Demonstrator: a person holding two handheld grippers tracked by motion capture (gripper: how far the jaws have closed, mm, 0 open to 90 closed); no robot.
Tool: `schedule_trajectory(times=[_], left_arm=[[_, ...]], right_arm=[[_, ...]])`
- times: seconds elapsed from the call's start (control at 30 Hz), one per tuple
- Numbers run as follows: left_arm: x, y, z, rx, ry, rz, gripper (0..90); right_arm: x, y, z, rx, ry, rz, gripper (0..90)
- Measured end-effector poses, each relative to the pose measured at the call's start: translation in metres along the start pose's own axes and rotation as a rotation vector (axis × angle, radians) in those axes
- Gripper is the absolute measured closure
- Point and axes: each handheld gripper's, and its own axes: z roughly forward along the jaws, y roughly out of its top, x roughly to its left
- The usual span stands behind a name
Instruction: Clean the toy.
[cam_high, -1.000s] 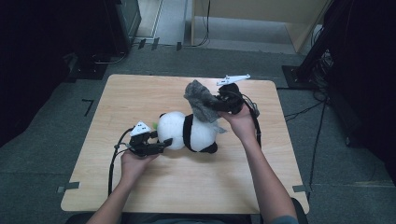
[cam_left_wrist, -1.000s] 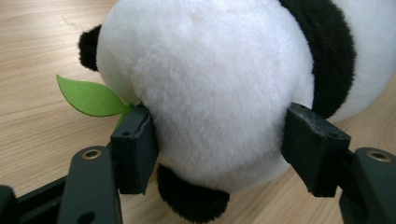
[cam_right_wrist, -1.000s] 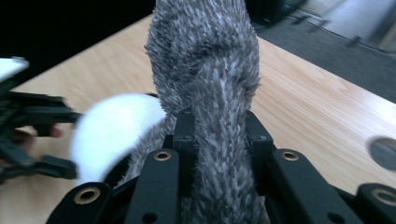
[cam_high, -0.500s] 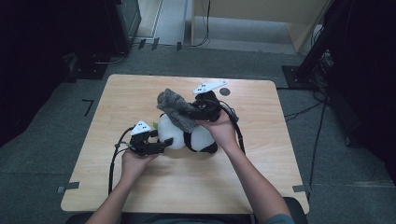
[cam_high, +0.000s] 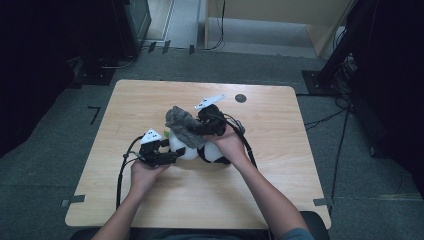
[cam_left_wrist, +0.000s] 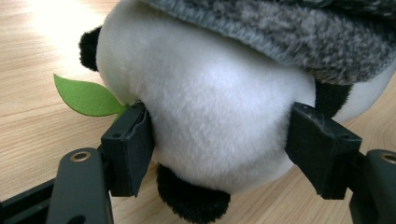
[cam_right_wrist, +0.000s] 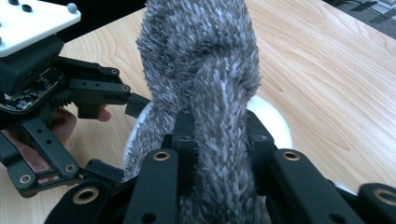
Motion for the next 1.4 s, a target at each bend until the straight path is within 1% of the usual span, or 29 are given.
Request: schedule_trajectory(times=[0.17,0.3,0.37,0.43,0.5,0.57,0.6,0.63,0.7,0.83,0.97,1.0,1.13,1.17,1.2,1.37,1.4], left_arm=[[0.0,0.0,0.0,-0.004,-0.004,-0.002,27.0],[0.001,0.0,0.0,-0.004,-0.005,-0.003,27.1],[0.001,0.0,0.0,-0.002,-0.005,-0.002,27.1],[0.001,0.0,0.0,-0.001,-0.005,-0.003,27.1],[0.0,0.0,0.0,-0.001,-0.006,-0.004,27.1],[0.0,0.0,0.0,-0.001,-0.005,-0.004,27.1],[0.0,0.0,0.0,0.0,-0.005,-0.005,27.1],[0.0,0.0,0.0,0.0,-0.005,-0.005,27.1],[0.0,0.0,0.0,0.0,-0.006,-0.006,27.1],[0.0,0.0,0.0,0.0,-0.006,-0.006,27.1],[0.0,0.001,0.0,0.002,-0.007,-0.006,27.1],[0.0,0.001,0.0,0.003,-0.008,-0.009,27.0],[0.001,0.001,0.0,0.006,-0.007,-0.007,27.0],[0.001,0.001,0.0,0.006,-0.007,-0.007,27.0],[0.001,0.001,0.0,0.005,-0.007,-0.007,27.0],[0.001,0.001,0.0,0.007,-0.008,-0.01,27.0],[0.001,0.001,0.0,0.008,-0.008,-0.011,27.0]], right_arm=[[-0.005,-0.002,-0.004,0.002,-0.006,0.013,72.5],[-0.008,-0.003,-0.011,0.004,-0.02,0.019,72.6],[-0.012,-0.004,-0.017,0.003,-0.036,0.026,72.8],[-0.014,-0.005,-0.018,0.003,-0.038,0.033,72.9],[-0.018,-0.007,-0.025,0.0,-0.052,0.047,72.9],[-0.02,-0.008,-0.027,-0.003,-0.056,0.046,72.9],[-0.022,-0.009,-0.032,-0.009,-0.067,0.052,72.9],[-0.022,-0.009,-0.032,-0.009,-0.067,0.052,72.9],[-0.025,-0.012,-0.04,-0.011,-0.093,0.059,72.8],[-0.03,-0.017,-0.047,-0.021,-0.102,0.075,72.8],[-0.034,-0.025,-0.059,-0.031,-0.115,0.091,72.6],[-0.035,-0.026,-0.062,-0.03,-0.121,0.099,72.6],[-0.039,-0.028,-0.073,-0.034,-0.164,0.098,72.8],[-0.039,-0.028,-0.073,-0.034,-0.164,0.098,72.8],[-0.041,-0.03,-0.077,-0.032,-0.183,0.098,72.9],[-0.045,-0.034,-0.084,-0.024,-0.202,0.11,72.8],[-0.047,-0.035,-0.088,-0.019,-0.224,0.112,72.9]])
